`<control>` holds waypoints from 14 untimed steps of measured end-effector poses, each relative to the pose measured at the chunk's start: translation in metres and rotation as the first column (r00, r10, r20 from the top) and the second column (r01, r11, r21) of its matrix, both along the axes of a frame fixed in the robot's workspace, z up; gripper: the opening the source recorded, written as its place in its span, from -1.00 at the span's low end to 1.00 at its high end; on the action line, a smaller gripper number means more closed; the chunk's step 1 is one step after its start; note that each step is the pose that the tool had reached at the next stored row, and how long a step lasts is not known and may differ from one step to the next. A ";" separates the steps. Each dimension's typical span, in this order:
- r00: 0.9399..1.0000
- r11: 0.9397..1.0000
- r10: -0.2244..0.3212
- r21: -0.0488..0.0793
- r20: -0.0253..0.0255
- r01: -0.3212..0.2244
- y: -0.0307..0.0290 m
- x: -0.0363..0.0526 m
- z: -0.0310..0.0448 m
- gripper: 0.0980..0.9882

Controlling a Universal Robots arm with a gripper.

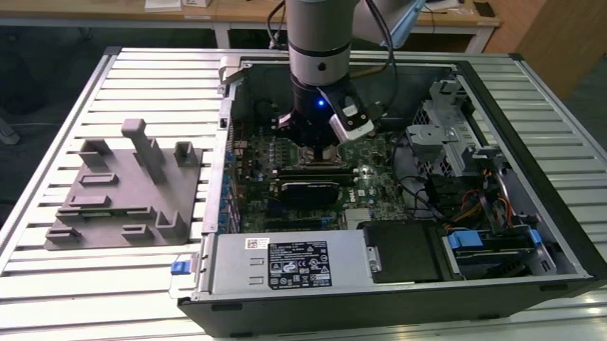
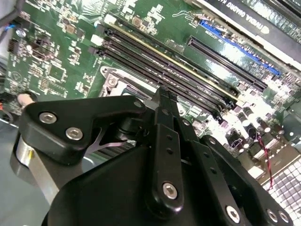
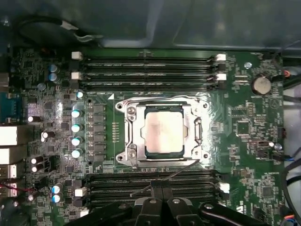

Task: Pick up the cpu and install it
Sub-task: 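Install the second cpu locking lever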

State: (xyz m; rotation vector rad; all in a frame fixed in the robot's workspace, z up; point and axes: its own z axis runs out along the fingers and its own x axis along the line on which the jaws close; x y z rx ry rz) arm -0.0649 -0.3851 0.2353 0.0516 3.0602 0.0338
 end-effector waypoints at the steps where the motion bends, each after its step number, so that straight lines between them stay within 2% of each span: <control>1: 1.000 1.000 0.004 0.000 0.000 -0.004 -0.0001 -0.0010 -0.0012 -0.98; 8: 1.000 1.000 0.014 0.002 0.000 -0.014 -0.0004 -0.0022 -0.0035 -0.98; 9: 1.000 1.000 0.014 0.003 -0.002 -0.014 -0.0004 -0.0022 -0.0038 -0.98; 14: 0.999 1.000 0.014 0.016 -0.037 -0.013 -0.0027 -0.0022 -0.0052 -0.98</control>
